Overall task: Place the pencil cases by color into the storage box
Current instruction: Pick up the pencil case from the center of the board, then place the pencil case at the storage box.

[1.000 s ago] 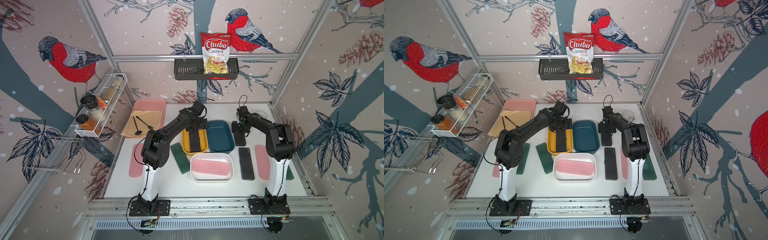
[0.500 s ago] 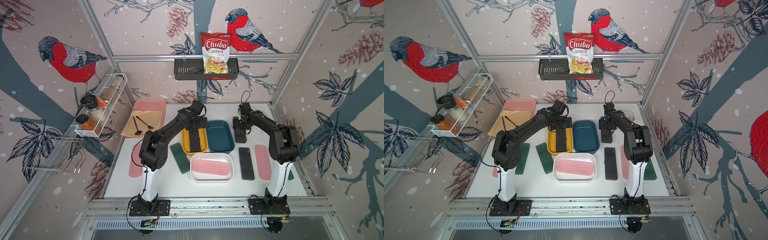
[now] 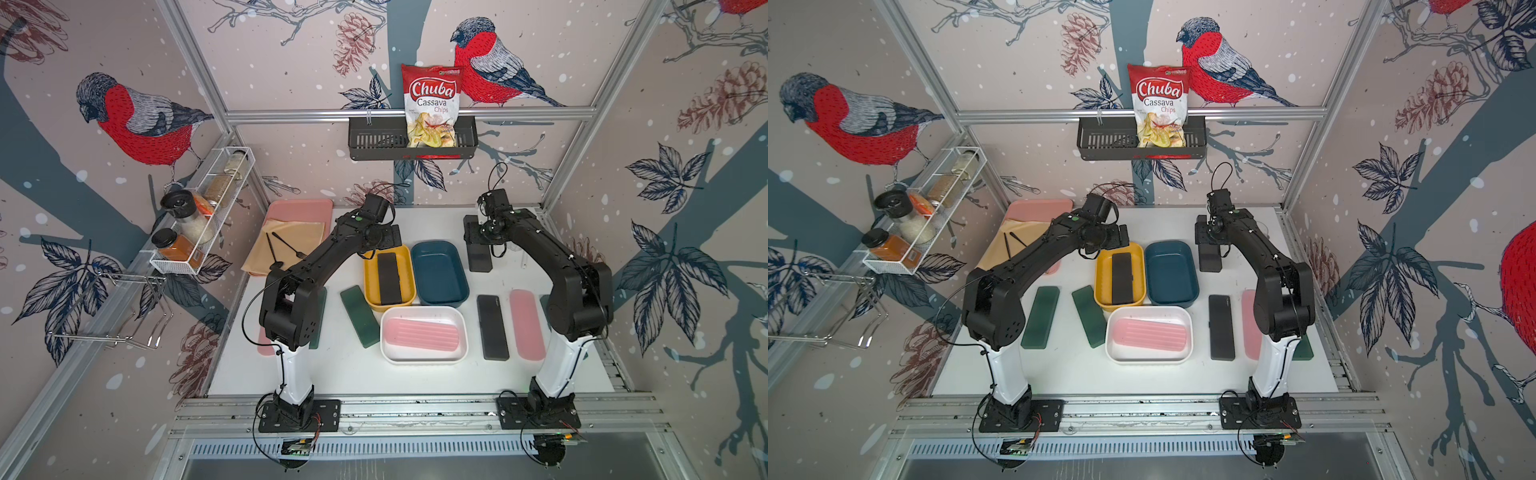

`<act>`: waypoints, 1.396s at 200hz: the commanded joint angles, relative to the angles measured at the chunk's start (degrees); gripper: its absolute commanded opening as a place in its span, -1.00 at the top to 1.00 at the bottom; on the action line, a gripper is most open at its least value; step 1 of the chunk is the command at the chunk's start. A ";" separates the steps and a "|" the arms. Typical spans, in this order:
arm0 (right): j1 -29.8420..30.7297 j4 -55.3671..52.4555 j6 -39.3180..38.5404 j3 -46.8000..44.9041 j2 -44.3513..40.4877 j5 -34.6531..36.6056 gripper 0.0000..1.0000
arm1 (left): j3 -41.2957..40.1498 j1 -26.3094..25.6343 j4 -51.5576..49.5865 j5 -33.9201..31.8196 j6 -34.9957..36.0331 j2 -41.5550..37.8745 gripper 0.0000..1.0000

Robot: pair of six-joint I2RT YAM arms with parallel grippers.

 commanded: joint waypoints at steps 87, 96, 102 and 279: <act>13.67 -0.99 9.50 2.56 -1.52 -3.15 0.10 | -7.00 3.70 3.11 -0.98 -1.40 -6.49 -0.96; 14.63 -0.87 9.97 3.19 -0.78 -3.38 0.11 | -7.32 3.83 3.08 -1.13 -1.45 -6.73 -0.96; 15.21 -0.95 10.30 3.75 -0.25 -3.46 0.11 | -7.52 3.90 3.07 -1.20 -1.39 -6.91 -0.96; 25.61 3.87 17.68 12.73 13.37 -9.61 0.14 | -18.63 8.18 3.48 -2.09 -4.81 -17.01 -0.96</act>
